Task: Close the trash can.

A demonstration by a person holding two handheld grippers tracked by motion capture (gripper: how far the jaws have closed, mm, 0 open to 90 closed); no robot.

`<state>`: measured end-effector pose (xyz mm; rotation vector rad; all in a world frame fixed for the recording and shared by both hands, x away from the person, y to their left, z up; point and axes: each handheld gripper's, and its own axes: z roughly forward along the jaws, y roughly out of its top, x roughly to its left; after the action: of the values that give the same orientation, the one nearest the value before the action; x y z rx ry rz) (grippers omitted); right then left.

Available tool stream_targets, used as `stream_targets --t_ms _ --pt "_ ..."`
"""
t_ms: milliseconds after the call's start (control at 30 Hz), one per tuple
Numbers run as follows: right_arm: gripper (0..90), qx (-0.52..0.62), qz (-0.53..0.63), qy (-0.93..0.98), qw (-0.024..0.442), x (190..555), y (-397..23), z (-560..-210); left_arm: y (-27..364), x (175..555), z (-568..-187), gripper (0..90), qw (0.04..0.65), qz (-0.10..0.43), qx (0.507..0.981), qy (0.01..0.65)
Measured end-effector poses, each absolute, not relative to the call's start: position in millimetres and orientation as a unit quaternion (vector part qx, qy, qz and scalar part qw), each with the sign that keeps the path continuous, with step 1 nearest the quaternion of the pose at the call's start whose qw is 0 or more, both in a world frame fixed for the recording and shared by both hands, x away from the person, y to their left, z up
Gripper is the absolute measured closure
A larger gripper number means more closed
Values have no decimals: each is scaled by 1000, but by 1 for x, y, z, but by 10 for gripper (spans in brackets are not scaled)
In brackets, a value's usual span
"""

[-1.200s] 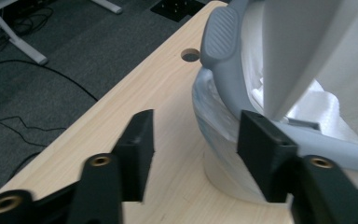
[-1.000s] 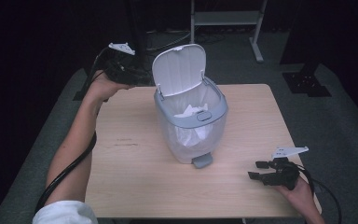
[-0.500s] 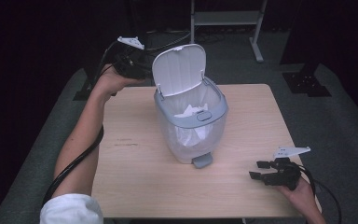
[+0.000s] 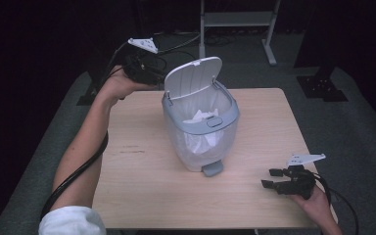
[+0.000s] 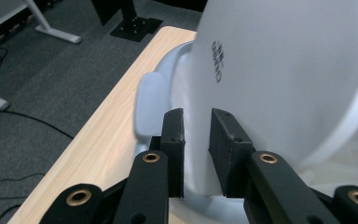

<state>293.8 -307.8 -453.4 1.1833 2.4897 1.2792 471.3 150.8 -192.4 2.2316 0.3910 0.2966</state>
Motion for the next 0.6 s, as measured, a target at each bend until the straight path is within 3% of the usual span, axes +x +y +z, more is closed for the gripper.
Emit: stream_targets --t_ms 600 --pt "351 385 418 821 50 294 -304 -454 112 444 -191 709 386 111 911 91"
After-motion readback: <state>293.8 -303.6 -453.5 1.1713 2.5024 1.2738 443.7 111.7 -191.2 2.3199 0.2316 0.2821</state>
